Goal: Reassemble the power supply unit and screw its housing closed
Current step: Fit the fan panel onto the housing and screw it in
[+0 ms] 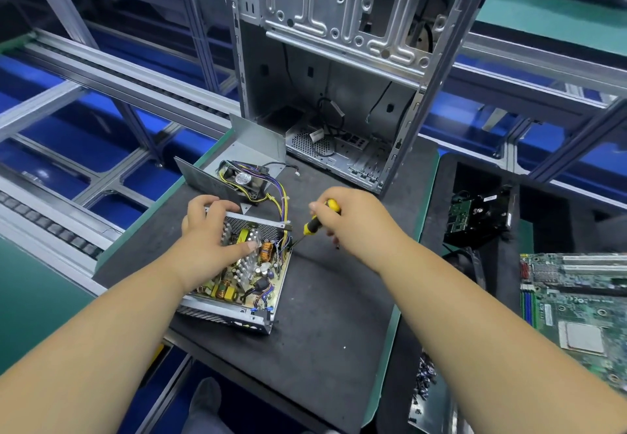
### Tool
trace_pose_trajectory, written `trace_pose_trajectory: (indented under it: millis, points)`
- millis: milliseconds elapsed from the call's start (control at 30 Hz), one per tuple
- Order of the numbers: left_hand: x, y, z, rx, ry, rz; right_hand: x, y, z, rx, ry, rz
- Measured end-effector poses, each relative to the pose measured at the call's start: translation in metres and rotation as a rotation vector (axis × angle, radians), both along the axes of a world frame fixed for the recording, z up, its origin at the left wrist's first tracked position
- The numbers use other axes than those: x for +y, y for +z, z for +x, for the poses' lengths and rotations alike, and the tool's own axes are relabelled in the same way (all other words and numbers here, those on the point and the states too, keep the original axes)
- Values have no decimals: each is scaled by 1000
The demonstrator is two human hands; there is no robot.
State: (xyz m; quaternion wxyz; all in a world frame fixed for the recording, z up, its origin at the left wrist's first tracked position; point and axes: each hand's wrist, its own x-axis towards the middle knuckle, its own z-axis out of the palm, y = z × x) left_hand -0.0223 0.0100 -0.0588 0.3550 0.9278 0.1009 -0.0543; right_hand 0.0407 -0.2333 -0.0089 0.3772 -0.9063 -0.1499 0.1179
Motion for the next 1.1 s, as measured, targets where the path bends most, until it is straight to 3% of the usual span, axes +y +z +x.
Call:
trace_pose_trajectory:
  millis: [167, 300, 433, 533, 633, 733, 1100]
  points:
    - [-2, 4, -1, 20, 14, -4, -17, -19, -8, 138, -120, 158]
    - [-4, 7, -3, 69, 46, 43, -33, -18, -16, 136, -195, 265]
    - [-7, 14, -6, 120, 237, -97, -45, -14, -23, 148, -276, 365]
    - [-9, 23, -10, -47, 303, 88, -54, -12, -27, 152, -333, 412]
    - [-12, 38, -10, -244, 183, 182, -58, -7, -30, 136, -381, 525]
    - [-17, 47, -6, -308, 45, 177, -52, -3, -30, 99, -369, 622]
    - [-17, 44, -10, -238, 66, 111, -15, -30, -26, 64, -269, 276]
